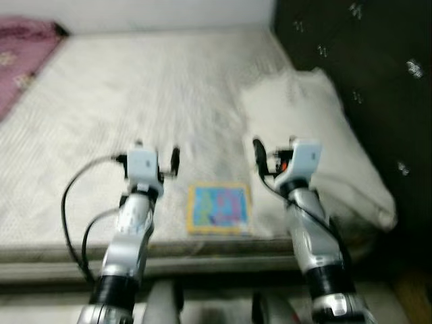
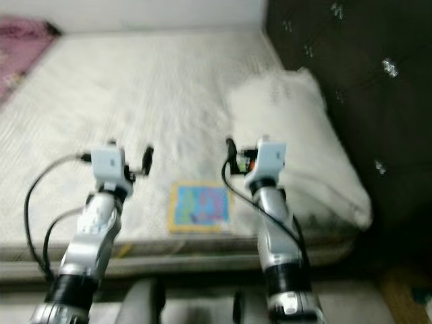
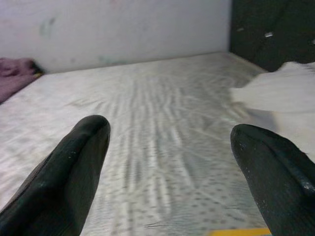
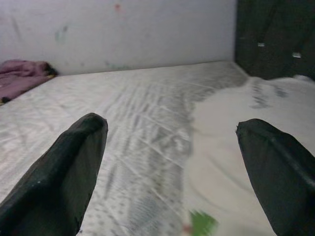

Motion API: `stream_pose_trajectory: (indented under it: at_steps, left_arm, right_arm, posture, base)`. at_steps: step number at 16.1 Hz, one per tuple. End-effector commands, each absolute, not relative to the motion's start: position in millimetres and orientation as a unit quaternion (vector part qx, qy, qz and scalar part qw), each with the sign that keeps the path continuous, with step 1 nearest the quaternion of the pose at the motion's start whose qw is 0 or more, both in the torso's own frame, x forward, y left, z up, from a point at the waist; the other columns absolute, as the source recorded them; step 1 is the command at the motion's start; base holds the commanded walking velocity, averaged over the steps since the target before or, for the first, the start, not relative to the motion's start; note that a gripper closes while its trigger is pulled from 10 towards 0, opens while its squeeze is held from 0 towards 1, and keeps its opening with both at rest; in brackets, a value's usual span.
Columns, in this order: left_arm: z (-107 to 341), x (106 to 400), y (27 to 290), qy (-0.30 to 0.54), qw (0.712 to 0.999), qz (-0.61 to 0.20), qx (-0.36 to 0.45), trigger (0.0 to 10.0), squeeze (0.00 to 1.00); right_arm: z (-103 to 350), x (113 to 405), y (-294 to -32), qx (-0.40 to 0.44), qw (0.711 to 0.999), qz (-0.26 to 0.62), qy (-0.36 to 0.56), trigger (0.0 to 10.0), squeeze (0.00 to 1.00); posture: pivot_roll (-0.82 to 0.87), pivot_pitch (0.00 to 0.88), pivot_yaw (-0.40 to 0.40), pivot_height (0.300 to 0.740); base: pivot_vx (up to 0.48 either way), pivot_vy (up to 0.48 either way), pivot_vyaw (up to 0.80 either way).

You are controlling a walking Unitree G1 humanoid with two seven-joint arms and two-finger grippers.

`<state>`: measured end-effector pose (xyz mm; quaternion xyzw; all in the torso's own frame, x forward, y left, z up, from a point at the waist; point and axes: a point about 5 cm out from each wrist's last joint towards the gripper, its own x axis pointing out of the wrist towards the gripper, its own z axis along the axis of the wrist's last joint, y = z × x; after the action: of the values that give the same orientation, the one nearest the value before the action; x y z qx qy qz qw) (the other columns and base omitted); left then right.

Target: Clean up the room

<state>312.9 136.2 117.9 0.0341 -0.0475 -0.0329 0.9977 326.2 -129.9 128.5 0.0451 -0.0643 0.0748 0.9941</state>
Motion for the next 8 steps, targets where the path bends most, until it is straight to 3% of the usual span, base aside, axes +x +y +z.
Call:
stream_pose_trajectory:
  at_steps: [1, 4, 8]
  left_arm:
    - [116, 315, 139, -0.034, 0.998, -0.034, 0.045, 10.0, 0.0]
    - [115, 314, 135, -0.037, 0.997, -0.052, 0.051, 10.0, 0.0]
    - [109, 312, 141, -0.027, 0.997, -0.042, 0.055, 10.0, 0.0]
  right_arm:
    - [131, 324, -129, 0.048, 0.994, 0.069, -0.069, 10.0, 0.0]
    - [124, 319, -131, 0.048, 0.995, 0.058, -0.06, 10.0, 0.0]
    - [118, 315, -131, 0.042, 0.996, 0.056, -0.05, 10.0, 0.0]
  posture:
    - [0.01, 0.0, 0.05, 0.702]
    - [0.01, 0.0, 0.046, 0.737]
    - [0.01, 0.0, 0.041, 0.74]
  base:
    - [0.0, 0.0, 0.0]
    - [0.0, 0.0, 0.0]
    - [0.0, 0.0, 0.0]
